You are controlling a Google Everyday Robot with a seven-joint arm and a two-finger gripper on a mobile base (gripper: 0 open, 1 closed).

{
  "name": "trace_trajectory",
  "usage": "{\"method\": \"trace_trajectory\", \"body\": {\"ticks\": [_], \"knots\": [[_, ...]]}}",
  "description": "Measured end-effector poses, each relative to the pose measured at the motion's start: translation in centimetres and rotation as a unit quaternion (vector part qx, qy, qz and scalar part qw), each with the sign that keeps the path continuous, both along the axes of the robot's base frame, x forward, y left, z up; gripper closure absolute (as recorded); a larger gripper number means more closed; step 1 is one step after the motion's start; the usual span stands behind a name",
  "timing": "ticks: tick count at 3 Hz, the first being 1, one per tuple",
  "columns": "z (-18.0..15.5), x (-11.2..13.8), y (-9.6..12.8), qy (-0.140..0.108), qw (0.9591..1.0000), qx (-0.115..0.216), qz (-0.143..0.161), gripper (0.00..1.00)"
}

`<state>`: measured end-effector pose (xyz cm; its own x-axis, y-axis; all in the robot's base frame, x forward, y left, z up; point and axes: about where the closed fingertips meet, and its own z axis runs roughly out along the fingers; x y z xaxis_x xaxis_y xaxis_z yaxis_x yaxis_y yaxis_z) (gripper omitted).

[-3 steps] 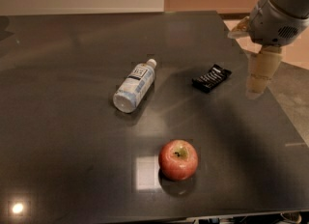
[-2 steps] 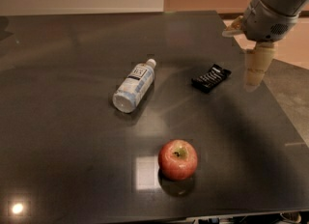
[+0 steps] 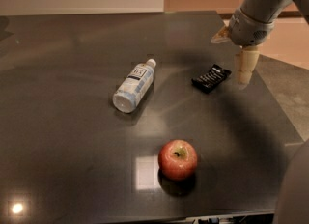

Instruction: Move rxbar chocolate near blue plastic bottle

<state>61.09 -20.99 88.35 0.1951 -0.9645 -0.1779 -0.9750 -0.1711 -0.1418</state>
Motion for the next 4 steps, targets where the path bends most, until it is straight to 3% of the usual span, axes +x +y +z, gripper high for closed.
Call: {"method": "trace_trajectory", "body": {"ticks": [3,4], "knots": [[-6.1,1.7,0.4,0.05,0.9979,-0.02,0.036,0.0],[-6.7,1.9,0.6,0.057,0.9972,-0.026,0.04,0.15]]}}
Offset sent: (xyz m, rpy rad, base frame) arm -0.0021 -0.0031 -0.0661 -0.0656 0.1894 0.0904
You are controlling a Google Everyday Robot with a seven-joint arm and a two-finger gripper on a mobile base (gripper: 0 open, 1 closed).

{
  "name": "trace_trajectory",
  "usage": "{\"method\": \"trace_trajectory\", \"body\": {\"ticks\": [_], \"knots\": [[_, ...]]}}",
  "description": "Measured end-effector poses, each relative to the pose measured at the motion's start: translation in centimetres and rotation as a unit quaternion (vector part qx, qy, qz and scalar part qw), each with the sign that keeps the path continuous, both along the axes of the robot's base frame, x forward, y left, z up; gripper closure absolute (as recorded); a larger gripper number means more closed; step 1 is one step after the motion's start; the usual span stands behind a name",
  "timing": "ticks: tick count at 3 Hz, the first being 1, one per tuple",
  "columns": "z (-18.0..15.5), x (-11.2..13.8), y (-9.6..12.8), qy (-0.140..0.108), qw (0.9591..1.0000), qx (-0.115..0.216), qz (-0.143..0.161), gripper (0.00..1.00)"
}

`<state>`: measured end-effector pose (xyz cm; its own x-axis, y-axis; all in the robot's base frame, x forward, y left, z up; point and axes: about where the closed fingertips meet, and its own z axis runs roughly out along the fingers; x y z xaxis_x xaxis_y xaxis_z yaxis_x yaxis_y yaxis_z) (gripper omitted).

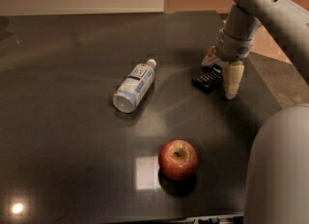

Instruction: Move rxbar chocolate near blue plastic bottle

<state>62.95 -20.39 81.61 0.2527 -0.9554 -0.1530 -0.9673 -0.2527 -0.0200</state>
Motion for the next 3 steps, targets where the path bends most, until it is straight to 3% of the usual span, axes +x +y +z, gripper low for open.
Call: {"method": "trace_trajectory", "body": {"ticks": [3], "knots": [[1.0,0.3,0.4,0.004,1.0,-0.002,0.002,0.85]]}}
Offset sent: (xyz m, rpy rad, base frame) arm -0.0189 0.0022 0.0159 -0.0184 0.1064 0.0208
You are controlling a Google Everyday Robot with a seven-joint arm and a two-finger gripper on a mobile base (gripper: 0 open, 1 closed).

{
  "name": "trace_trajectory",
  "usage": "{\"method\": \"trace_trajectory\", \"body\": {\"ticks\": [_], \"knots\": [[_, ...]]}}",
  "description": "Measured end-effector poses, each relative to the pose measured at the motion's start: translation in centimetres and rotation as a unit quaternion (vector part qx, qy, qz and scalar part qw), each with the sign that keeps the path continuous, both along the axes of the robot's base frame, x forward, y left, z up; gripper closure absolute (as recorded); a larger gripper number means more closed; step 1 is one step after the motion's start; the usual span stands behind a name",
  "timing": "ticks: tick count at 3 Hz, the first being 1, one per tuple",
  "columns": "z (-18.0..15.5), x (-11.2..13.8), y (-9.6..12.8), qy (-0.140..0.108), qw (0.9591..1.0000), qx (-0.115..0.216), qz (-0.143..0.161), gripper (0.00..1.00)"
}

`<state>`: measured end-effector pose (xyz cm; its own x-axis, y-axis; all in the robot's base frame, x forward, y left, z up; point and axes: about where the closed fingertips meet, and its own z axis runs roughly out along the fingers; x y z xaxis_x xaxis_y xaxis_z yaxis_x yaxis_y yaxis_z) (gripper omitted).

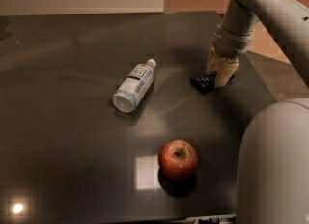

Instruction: Move rxbar chocolate near blue plastic bottle

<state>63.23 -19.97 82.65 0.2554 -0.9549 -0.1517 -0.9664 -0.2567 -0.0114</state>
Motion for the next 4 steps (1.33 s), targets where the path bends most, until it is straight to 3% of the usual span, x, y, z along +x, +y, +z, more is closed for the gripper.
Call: {"method": "trace_trajectory", "body": {"ticks": [1,4], "knots": [[0.4,-0.1,0.3,-0.003,0.9999,0.013,-0.009,1.0],[1.2,-1.1,1.0,0.006,0.9991,0.035,-0.023,1.0]]}}
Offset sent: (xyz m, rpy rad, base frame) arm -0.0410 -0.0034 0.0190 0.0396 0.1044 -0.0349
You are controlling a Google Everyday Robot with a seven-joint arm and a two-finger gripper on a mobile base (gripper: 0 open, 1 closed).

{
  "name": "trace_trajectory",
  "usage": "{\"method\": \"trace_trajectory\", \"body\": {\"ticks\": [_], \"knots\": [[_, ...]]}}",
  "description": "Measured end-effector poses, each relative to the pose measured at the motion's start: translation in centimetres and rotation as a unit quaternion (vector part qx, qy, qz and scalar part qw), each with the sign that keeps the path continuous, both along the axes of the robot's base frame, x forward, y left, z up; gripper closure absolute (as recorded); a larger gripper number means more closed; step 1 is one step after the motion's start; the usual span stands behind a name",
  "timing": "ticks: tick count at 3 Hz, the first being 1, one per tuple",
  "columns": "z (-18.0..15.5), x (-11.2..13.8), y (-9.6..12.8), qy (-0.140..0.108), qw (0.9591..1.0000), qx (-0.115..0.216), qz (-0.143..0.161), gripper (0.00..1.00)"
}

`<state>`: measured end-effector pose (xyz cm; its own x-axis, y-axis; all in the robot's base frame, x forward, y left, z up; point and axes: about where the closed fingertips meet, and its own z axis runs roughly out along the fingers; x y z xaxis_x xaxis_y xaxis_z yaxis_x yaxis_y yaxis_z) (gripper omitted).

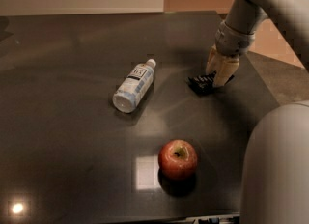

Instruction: Move rxbar chocolate near blue plastic bottle

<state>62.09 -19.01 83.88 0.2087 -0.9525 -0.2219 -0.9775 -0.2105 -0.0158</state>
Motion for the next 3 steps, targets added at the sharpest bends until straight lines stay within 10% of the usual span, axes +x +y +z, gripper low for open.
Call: {"method": "trace_trajectory", "body": {"ticks": [3], "knots": [[1.4,-1.3,7.0,0.01,0.9997,0.024,-0.004,1.0]]}}
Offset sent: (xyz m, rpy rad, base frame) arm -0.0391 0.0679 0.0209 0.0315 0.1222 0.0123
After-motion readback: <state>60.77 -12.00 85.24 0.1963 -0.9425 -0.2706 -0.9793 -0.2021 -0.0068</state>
